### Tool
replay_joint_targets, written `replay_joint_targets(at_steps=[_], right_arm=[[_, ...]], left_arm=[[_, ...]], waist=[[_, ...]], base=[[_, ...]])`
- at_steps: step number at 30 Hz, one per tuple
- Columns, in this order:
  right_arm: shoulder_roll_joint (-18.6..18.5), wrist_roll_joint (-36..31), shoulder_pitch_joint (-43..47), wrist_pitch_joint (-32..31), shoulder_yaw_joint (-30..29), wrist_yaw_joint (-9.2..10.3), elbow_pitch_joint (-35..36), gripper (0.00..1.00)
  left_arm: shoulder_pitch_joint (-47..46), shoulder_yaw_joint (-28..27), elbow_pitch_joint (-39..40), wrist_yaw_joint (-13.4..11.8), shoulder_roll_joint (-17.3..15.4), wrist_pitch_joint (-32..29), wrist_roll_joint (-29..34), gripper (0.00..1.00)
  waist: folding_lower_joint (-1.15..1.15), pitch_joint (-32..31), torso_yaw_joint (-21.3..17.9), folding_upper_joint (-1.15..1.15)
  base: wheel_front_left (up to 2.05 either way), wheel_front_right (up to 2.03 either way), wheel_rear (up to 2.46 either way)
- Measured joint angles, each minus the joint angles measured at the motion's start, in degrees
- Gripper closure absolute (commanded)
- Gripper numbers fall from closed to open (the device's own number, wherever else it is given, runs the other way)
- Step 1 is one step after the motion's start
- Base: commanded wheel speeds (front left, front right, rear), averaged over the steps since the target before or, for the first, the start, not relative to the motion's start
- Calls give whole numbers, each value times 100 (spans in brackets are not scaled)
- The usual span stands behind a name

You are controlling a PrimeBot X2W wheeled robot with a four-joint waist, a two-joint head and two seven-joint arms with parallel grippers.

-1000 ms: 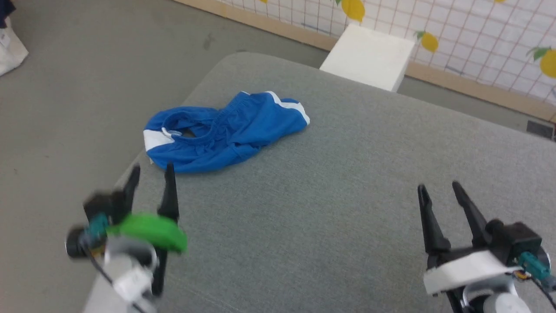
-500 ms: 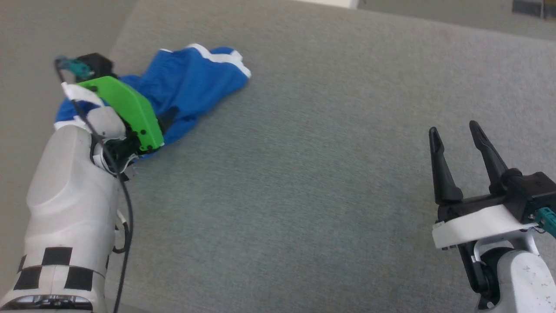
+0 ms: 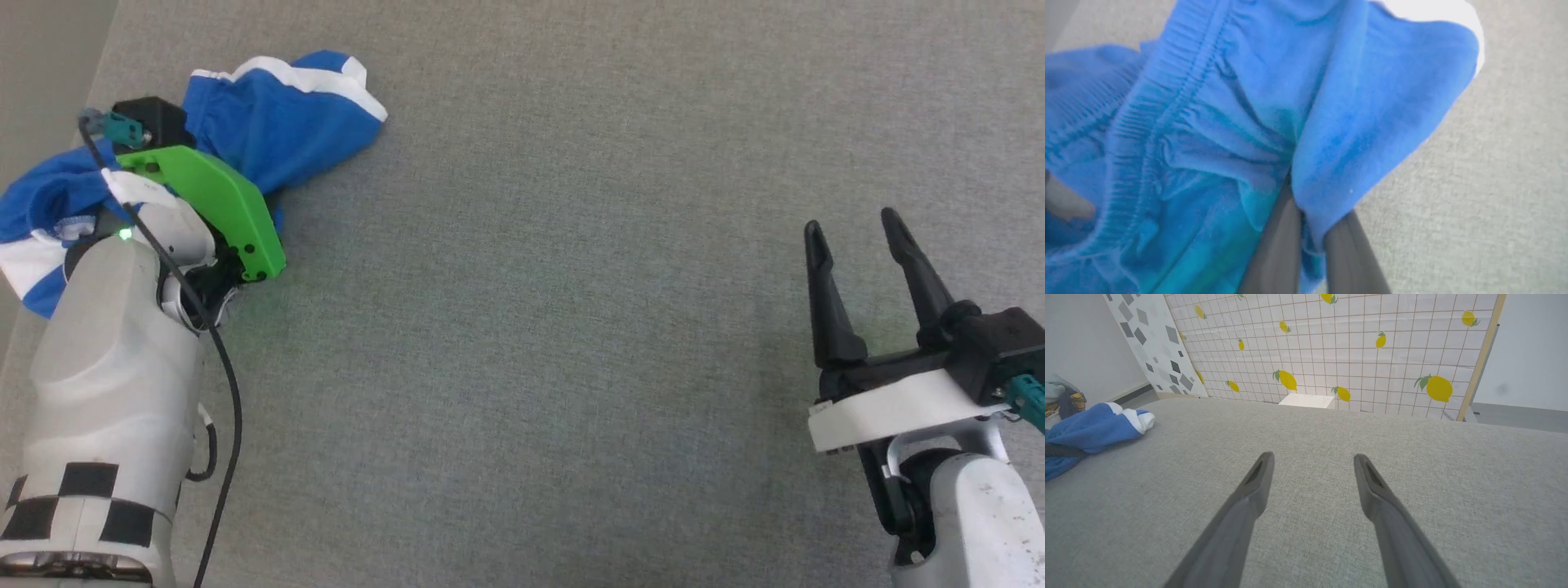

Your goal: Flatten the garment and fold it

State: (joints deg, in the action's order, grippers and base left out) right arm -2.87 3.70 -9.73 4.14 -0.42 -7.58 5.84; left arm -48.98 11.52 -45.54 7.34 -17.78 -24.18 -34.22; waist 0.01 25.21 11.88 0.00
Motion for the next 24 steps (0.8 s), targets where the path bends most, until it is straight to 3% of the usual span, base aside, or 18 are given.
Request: replay_joint_targets(at_steps=[5, 10, 17, 24], right_arm=[[2, 190, 2, 198, 87, 0, -277, 0], [2, 455, 46, 421, 138, 0, -589, 0], [4, 651, 221, 677, 14, 0, -871, 0], [-1, 733, 628, 758, -230, 0, -1035, 0]], left_arm=[[-450, 179, 311, 0, 60, 790, 75, 100], [-852, 753, 1077, 0, 230, 984, -156, 100], [-701, 1659, 1794, 0, 443, 377, -868, 100], [700, 2607, 1740, 0, 697, -369, -1112, 100]], waist=[[0, -269, -61, 0], [-1, -649, -205, 0], [-1, -1152, -655, 0], [-1, -1573, -1143, 0]], base=[[0, 0, 0], [0, 0, 0], [0, 0, 0], [0, 0, 0]])
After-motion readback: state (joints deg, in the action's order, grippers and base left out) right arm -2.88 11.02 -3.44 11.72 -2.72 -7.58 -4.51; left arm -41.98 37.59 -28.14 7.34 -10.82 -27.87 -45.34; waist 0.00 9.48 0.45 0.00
